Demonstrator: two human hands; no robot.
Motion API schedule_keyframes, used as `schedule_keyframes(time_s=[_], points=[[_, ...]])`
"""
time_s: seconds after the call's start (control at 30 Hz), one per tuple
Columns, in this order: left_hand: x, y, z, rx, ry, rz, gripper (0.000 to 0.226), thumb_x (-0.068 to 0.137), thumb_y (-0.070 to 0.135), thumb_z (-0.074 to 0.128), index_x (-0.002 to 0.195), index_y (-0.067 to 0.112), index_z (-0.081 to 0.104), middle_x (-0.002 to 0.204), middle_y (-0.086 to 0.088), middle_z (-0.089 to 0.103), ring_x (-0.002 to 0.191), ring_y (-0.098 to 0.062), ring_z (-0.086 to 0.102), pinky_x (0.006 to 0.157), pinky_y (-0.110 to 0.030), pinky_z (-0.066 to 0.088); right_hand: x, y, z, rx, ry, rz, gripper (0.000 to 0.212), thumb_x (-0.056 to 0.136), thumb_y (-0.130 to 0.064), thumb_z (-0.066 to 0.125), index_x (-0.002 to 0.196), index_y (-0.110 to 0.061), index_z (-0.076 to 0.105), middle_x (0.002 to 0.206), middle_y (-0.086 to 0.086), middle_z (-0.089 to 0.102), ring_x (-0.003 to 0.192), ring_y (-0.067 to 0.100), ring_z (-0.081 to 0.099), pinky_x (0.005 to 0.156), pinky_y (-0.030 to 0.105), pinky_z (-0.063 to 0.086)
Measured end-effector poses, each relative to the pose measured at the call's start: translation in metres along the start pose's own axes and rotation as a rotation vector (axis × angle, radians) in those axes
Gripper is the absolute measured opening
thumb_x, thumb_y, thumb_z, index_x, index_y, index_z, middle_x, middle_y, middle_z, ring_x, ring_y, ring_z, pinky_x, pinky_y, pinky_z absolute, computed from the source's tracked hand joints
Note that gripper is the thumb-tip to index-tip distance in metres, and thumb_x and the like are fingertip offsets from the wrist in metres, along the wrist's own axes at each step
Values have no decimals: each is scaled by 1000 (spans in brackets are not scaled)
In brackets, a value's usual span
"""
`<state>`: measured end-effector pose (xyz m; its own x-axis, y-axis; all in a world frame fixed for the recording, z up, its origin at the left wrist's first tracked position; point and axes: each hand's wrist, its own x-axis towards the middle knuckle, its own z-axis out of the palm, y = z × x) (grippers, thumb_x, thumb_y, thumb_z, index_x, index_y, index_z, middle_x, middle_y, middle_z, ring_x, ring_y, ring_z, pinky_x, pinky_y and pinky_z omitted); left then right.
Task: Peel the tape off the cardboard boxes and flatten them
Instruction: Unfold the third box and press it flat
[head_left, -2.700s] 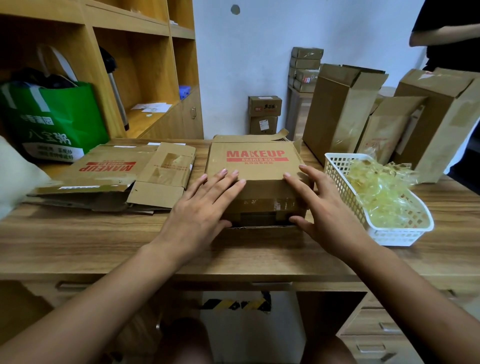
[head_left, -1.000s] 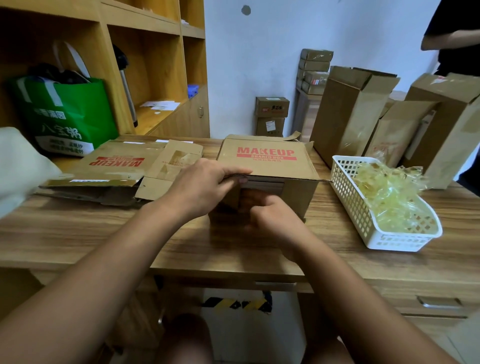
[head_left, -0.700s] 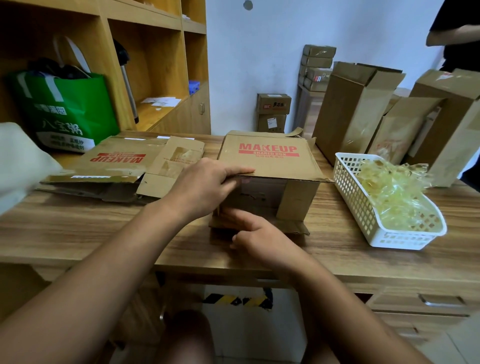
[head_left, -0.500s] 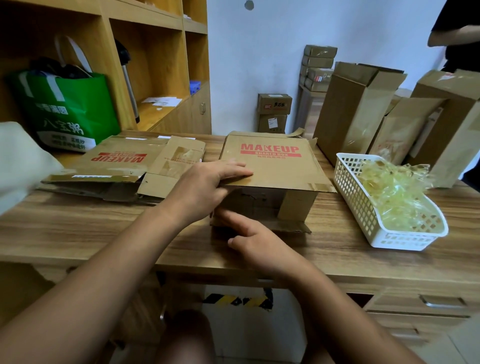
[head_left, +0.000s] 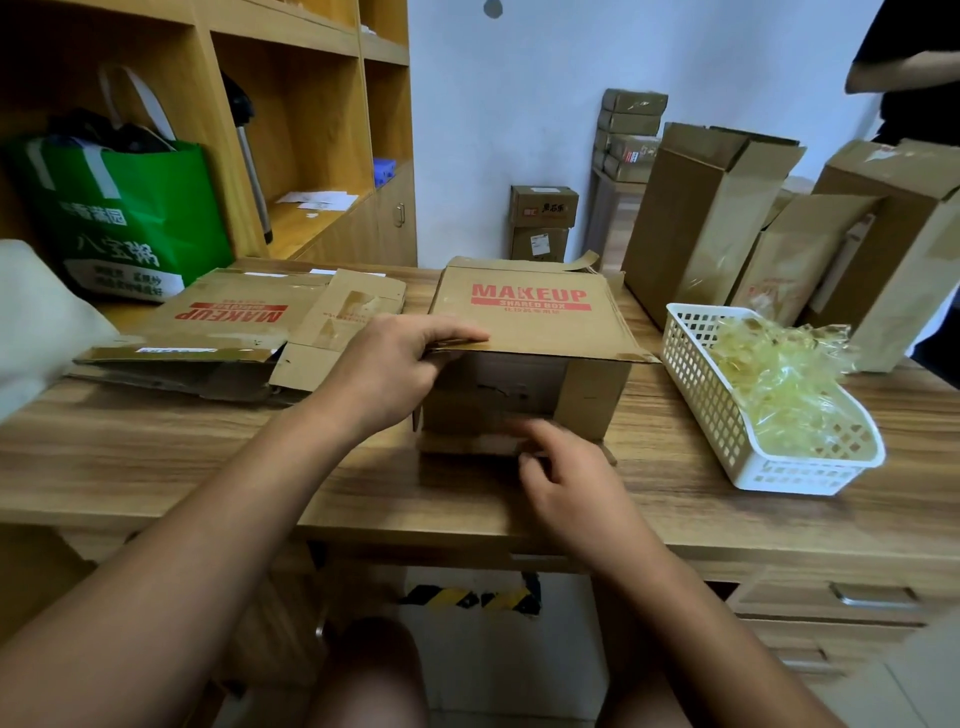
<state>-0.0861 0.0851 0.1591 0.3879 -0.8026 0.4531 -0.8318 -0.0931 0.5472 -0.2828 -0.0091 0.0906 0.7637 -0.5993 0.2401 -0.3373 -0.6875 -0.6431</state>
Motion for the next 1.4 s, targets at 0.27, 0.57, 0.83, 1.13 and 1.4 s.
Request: schedule_keyframes(time_s=[0.27,0.57,0.83,1.13,1.4], points=[[1,4,4,14,4,4,45,93,5,61,120,40,71,129,5,67,123,-17,59,106,-38,48,13,7,4,-77,-93,87,60,100,-20,48,156,-34,34,163,-6,31,103,9,65,78,17,46],[1,7,4,45,15,-10,41,96,7,59,121,37,71,130,3,67,122,-20,59,103,-39,50,10,1,15,-97,-79,171,73,102,-22,46,163,-26,6,171,-4,0,155,11,13,117,23,20],[0,10,4,57,24,-38,43,96,6,57,123,35,70,128,-1,68,118,-23,60,96,-43,53,-22,25,16,349,154,207,75,100,-13,52,161,-36,13,165,-9,24,146,-3,23,112,2,20],[0,12,5,92,35,-35,40,97,10,58,124,36,69,128,0,68,116,-23,59,94,-42,54,-13,53,-7,1118,297,448,65,96,12,40,154,-18,39,146,4,51,111,18,71,84,29,59],[2,11,9,84,32,-34,38,97,13,58,123,38,69,126,2,69,113,-23,61,89,-42,56,2,37,-14,405,40,420,44,103,-15,49,146,-23,50,111,-5,70,72,-9,66,61,8,50]])
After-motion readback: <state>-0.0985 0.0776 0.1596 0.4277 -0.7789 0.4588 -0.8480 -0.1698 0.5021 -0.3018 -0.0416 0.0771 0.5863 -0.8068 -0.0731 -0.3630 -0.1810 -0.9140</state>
